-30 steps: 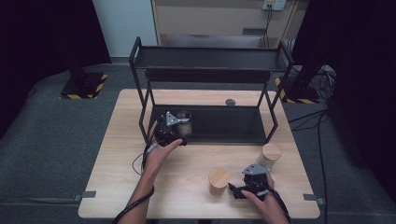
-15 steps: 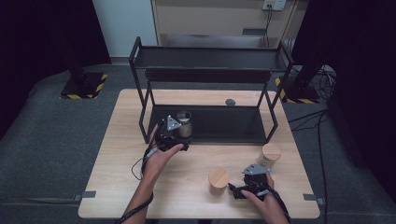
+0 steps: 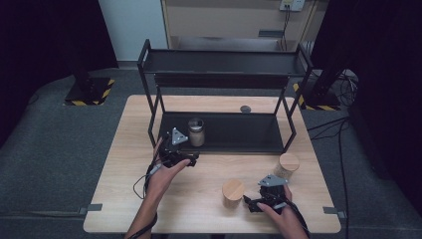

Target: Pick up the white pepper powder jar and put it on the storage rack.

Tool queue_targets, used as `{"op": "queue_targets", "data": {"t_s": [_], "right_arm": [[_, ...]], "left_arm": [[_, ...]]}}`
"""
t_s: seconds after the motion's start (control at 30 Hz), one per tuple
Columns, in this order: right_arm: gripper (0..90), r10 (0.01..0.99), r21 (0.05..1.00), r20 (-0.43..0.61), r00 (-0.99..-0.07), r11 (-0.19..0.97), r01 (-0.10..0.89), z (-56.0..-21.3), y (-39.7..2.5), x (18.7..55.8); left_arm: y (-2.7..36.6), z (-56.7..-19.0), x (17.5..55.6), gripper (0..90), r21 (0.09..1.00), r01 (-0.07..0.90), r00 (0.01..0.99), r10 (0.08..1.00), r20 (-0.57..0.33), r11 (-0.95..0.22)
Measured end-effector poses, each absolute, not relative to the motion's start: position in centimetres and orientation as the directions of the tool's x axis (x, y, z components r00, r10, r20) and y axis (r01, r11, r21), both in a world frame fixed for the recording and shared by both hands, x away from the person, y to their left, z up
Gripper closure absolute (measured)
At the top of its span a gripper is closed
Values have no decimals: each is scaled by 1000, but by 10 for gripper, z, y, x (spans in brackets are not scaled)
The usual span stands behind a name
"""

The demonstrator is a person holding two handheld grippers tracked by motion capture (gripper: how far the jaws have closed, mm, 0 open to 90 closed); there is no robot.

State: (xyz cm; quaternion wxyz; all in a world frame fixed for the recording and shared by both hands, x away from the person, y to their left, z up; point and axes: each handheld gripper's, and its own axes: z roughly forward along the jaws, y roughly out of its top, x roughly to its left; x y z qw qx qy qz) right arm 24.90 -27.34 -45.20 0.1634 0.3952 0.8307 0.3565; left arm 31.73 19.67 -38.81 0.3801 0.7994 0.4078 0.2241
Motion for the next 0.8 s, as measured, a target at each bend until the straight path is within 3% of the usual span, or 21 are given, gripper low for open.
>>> {"op": "queue_targets", "data": {"t_s": [0.8], "right_arm": [[8,778,720,7,-628,432,543,-451,-272,248]], "left_arm": [[218,-379,285,58,774,513,549,835,37,-371]]}}
